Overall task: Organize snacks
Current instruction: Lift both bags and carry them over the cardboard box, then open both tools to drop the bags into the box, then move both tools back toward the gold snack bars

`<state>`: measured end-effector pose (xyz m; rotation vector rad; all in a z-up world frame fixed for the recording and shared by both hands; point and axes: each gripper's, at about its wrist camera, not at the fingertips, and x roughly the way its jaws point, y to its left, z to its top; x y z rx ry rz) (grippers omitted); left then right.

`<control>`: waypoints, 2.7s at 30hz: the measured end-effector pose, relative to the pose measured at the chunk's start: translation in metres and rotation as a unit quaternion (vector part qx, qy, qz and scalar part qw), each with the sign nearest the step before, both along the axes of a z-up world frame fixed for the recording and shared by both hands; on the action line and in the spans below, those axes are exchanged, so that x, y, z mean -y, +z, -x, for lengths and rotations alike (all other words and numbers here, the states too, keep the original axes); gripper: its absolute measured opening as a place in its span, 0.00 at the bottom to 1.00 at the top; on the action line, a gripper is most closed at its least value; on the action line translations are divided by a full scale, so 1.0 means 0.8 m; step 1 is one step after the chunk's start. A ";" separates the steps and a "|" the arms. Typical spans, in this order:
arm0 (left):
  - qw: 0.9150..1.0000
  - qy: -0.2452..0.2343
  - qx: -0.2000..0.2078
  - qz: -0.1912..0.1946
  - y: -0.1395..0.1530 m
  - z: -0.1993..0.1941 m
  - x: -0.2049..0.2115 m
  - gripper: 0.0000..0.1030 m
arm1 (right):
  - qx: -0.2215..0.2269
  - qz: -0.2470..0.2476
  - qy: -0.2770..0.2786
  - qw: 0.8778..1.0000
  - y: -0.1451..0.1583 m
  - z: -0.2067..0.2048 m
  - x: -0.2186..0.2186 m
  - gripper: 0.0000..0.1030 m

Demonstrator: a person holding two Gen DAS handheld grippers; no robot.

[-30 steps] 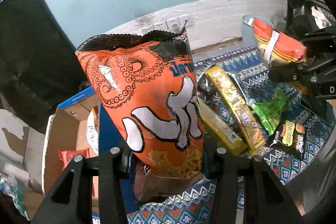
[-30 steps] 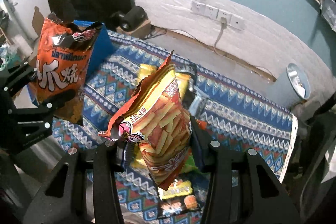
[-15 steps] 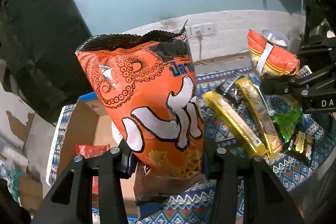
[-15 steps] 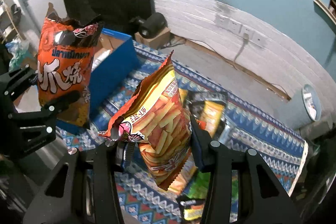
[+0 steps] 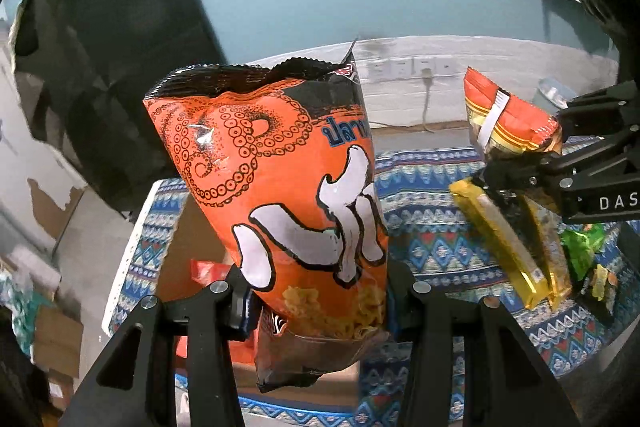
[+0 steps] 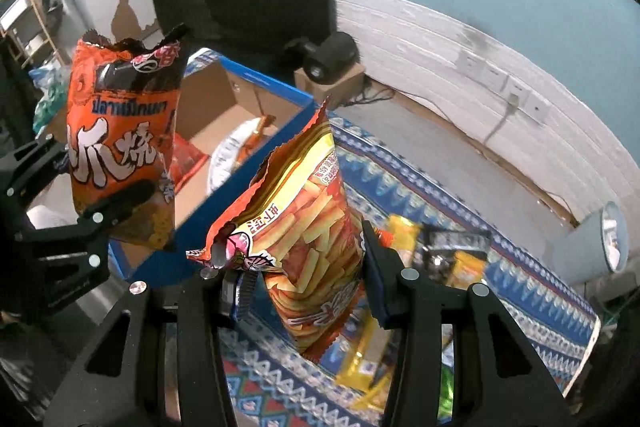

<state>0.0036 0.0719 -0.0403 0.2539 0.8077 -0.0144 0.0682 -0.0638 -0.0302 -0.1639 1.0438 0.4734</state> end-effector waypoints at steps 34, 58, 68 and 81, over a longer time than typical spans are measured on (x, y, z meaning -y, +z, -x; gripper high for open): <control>0.992 0.113 -0.050 0.027 -0.046 -0.016 -0.133 0.71 | -0.046 -0.022 0.063 0.997 -0.046 -0.053 -0.160 0.67; 0.997 0.054 -0.051 0.037 -0.033 -0.016 -0.062 0.78 | -0.032 0.016 0.008 0.999 -0.026 -0.024 -0.058 0.73; 0.998 0.005 -0.055 0.021 -0.029 -0.014 0.002 0.79 | -0.031 0.030 -0.024 0.999 -0.025 0.001 0.014 0.73; 0.993 -0.059 -0.102 0.028 -0.050 -0.011 0.091 0.79 | -0.050 0.036 -0.099 0.993 -0.028 0.036 0.131 0.77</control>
